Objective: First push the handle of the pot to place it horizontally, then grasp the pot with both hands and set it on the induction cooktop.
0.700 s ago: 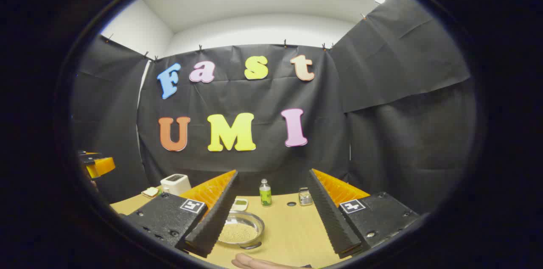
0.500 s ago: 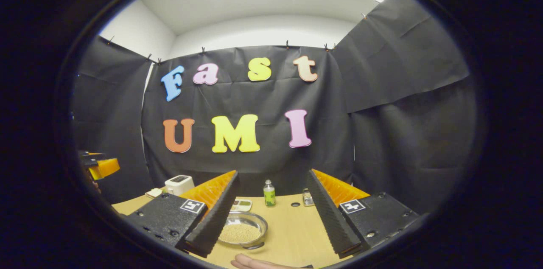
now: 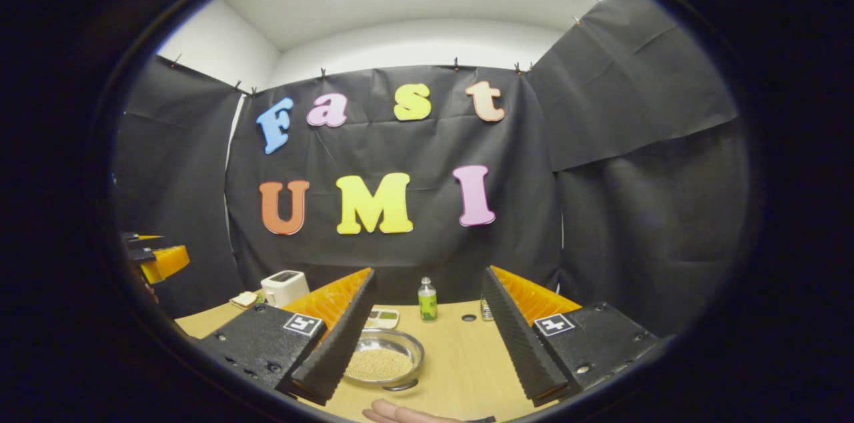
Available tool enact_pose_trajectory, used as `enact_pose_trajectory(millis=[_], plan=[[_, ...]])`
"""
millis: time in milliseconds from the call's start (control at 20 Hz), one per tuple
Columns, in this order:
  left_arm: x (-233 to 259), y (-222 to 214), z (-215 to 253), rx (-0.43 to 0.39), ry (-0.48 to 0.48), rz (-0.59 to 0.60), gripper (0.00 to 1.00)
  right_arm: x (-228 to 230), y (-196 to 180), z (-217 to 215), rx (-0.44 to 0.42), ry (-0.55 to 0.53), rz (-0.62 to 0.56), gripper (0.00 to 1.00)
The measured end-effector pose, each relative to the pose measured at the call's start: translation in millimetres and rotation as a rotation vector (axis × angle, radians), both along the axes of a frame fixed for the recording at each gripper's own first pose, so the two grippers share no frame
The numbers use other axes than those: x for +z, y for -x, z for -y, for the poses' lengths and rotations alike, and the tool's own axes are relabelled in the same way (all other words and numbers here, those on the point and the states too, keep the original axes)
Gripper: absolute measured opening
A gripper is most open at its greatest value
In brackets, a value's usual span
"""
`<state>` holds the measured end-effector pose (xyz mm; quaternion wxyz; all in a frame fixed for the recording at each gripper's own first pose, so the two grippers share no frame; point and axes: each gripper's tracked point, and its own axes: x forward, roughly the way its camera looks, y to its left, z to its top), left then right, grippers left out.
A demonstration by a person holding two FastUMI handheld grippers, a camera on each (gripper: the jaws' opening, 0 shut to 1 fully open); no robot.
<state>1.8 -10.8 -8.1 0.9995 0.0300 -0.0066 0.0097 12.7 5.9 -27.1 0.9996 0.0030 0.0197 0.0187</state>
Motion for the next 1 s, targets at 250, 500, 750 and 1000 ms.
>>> enact_pose_trajectory(millis=[250, 500, 750, 1000], plan=[[0, 5, -1, -0.002, 0.005, 0.005, 0.97, -43, -19, -18, 0.036, 0.028, -0.085, 0.99], [1, 11, 2, -0.010, -0.016, 0.028, 0.97, -106, -37, -49, 0.130, 0.006, -0.216, 0.82], [-10, 10, 4, -0.019, -0.012, 0.015, 0.97, -179, -54, -60, 0.151, 0.102, -0.344, 0.18], [-13, 13, -2, -0.003, -0.017, 0.014, 0.97, -236, -52, -74, 0.190, 0.029, -0.499, 0.04]])
